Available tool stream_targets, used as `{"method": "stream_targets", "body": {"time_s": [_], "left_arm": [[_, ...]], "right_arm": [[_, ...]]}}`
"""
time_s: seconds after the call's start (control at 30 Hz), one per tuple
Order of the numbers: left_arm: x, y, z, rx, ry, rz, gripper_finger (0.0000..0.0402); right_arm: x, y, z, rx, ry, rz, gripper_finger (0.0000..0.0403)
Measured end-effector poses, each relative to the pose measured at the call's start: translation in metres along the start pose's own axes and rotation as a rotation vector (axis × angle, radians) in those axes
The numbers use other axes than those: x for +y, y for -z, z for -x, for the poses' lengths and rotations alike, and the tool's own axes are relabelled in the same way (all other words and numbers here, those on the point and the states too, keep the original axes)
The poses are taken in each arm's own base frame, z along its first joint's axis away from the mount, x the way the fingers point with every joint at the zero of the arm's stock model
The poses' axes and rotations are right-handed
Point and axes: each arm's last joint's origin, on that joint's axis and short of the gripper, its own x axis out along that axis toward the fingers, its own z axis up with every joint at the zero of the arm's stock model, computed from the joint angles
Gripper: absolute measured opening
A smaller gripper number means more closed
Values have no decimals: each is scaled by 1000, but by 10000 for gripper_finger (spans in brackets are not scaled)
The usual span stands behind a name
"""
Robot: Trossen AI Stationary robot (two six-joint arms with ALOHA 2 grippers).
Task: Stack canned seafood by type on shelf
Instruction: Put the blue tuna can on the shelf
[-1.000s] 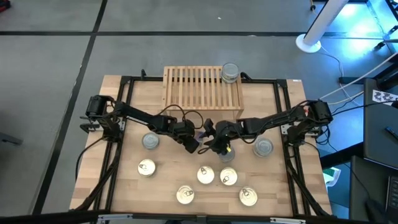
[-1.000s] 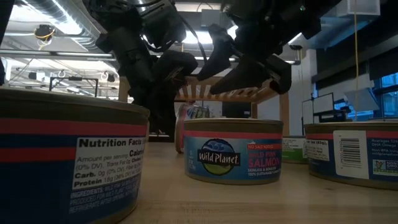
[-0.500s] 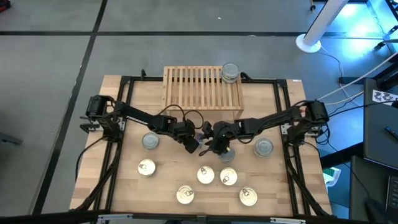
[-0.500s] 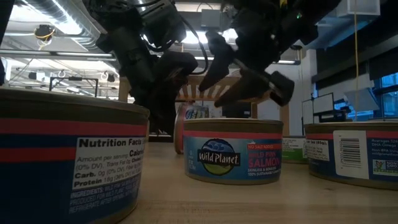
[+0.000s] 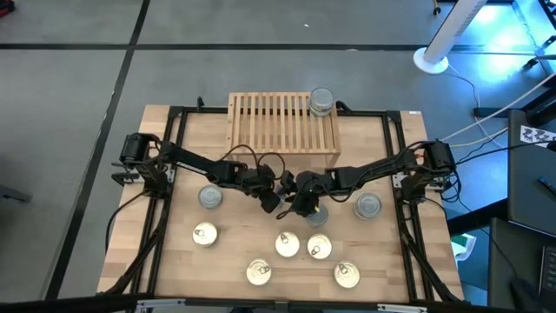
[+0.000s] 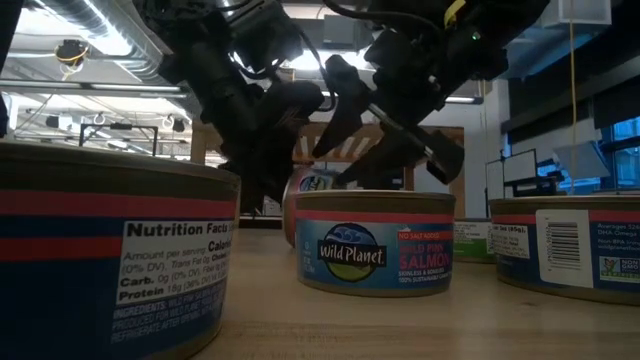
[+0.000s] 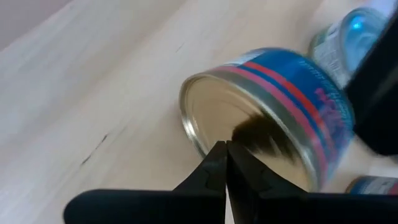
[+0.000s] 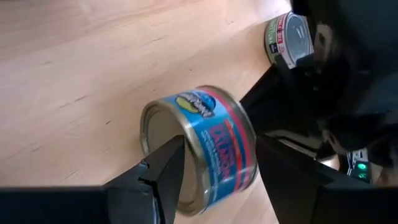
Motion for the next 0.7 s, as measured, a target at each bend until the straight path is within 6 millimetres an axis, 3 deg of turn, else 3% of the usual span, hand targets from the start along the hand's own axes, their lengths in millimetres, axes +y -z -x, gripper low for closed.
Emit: {"method": "stream_targets", "body": {"time_s": [0.3,0.5,0.7], "left_arm": [[-3,-3,0,-33,26,-37,0],[-3,-4,0,-38,31,-36,0],[-3,-4,0,-38,32,-36,0]], "right_arm": [[-3,-2,0,-23,36,-5,200],[-3,-1,0,-4,38,-136,200],[-3,-1,0,-2,42,-142,200]]}}
